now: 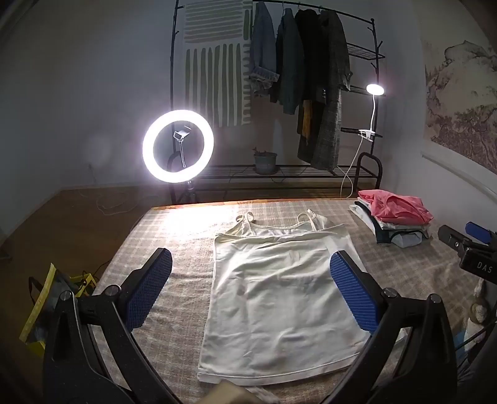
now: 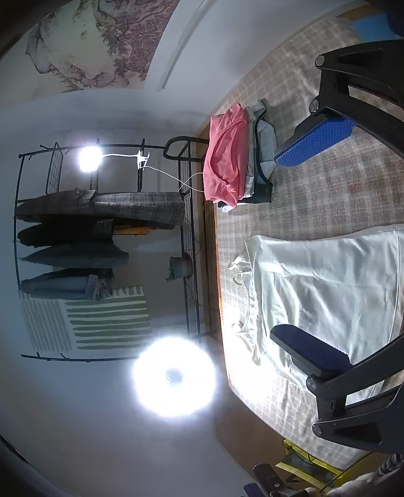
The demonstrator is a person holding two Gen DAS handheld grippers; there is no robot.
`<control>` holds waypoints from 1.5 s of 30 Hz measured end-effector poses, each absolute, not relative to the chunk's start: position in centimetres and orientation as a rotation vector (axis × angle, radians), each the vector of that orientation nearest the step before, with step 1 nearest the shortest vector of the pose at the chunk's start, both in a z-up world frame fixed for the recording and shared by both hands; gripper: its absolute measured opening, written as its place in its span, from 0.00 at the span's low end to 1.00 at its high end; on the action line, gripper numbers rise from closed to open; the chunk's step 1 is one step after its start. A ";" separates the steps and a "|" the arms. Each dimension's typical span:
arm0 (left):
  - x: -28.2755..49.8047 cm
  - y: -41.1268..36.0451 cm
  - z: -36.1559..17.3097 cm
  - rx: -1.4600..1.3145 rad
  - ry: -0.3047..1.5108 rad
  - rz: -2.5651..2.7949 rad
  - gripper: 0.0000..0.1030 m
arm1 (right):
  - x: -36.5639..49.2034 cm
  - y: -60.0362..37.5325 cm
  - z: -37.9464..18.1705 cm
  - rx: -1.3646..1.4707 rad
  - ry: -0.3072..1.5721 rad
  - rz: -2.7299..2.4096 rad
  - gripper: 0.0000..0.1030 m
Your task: Fold small clothes
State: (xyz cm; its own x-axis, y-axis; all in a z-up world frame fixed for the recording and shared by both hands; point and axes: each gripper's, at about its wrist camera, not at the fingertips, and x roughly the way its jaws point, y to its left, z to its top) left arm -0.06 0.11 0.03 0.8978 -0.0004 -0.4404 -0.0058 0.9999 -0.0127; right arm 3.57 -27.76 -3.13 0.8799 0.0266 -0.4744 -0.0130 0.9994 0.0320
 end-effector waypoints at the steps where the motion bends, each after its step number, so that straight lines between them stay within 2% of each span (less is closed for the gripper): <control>1: -0.2 0.2 0.1 -0.019 0.452 0.005 1.00 | 3.6 -27.7 -3.1 0.029 0.491 0.019 1.00; 45: -0.7 0.9 1.3 -0.016 0.404 0.031 1.00 | 3.1 -27.3 -2.4 0.052 0.461 0.042 1.00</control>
